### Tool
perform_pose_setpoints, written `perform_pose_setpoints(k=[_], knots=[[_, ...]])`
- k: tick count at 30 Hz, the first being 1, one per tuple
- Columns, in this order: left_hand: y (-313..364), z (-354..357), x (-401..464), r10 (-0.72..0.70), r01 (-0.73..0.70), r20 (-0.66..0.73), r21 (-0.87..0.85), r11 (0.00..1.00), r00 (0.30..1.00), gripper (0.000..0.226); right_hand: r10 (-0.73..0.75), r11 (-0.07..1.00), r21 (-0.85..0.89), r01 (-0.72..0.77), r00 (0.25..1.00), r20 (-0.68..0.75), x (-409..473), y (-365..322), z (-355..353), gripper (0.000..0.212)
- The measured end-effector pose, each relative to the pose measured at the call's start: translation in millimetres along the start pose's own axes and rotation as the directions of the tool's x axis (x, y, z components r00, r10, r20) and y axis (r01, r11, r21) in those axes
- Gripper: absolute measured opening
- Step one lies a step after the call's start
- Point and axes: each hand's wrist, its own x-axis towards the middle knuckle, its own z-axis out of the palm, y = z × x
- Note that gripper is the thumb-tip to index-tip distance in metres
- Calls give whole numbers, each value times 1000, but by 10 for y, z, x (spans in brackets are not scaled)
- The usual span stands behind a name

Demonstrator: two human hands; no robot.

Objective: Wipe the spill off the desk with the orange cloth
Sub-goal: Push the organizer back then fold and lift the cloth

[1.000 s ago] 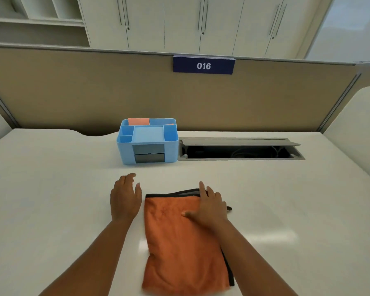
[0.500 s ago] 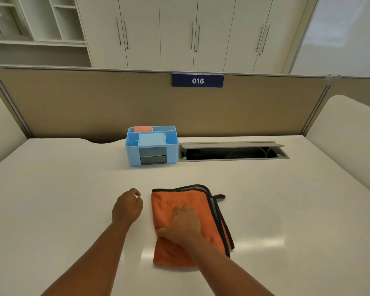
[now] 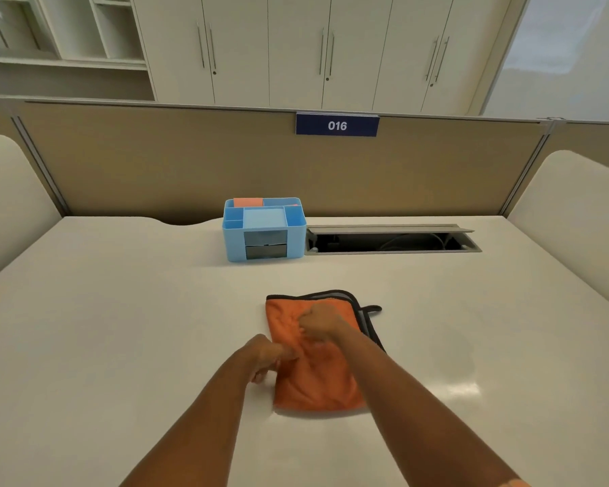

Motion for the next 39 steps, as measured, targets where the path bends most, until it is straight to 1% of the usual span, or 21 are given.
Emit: perform_pose_setpoints(k=[2,4,6,8,9,11,13,15,17,19,21,23,24,26,28,30,32,35,37,39], knots=[[22,52,-5,18,-19,-34,-5,1000,999,26,-66,996,-66,62,996,-60,63,-3,-67,31],[84,70,-51,86,-87,-65,-17,996,994,23,-132,989,-80,123,984,-116,66,-20,-114,42],[172,49,-95,189,-190,-92,-3,982,978,36,-175,975,-160,153,975,-138,83,-21,-143,53],[275,2,-168,300,-298,-109,35,954,948,50,-201,952,-254,168,973,-110,133,-14,-176,60],[340,-26,-224,358,-351,-107,78,933,928,55,-214,947,-265,182,972,-100,145,-17,-207,62],[486,-93,-334,453,-431,-71,207,878,888,60,-219,963,-186,196,970,-109,186,7,-279,70],[645,-174,-454,511,-478,-23,318,819,859,60,-156,988,-29,154,978,-141,192,63,-367,88],[781,-265,-565,538,-502,26,398,768,843,61,-109,986,114,124,985,-131,168,149,-446,107],[889,-335,-657,550,-520,83,466,716,831,60,-108,960,248,128,990,-91,134,228,-465,113],[962,-370,-713,561,-532,121,528,662,819,58,-114,902,408,137,990,-81,90,285,-447,108],[999,-386,-734,582,-542,126,561,626,803,54,-88,862,491,126,991,-100,60,346,-418,93],[1009,-408,-717,622,-557,97,569,606,777,47,-53,862,495,109,991,-126,48,415,-419,72],[1012,-417,-700,639,-560,76,569,602,765,43,-27,860,500,99,988,-149,20,451,-430,65],[1011,-442,-651,648,-560,54,561,610,760,35,2,841,529,111,978,-208,-21,521,-467,60],[1006,-461,-592,638,-560,55,541,627,768,26,-22,830,534,163,965,-260,-78,577,-511,57],[1003,-479,-513,644,-562,26,515,647,765,27,-49,838,508,196,956,-288,-132,612,-567,52],[995,-493,-418,663,-562,-36,496,662,748,27,-54,850,485,206,949,-310,-182,625,-649,45],[1007,-452,-305,679,-569,-162,428,702,716,15,-85,855,454,250,932,-352,-289,598,-847,41],[1041,-348,-207,673,-586,-267,340,736,690,12,-121,850,437,294,917,-380,-374,578,-1005,40],[1056,-211,-110,635,-615,-369,188,766,679,17,-141,854,419,308,913,-384,-444,549,-1147,39]])
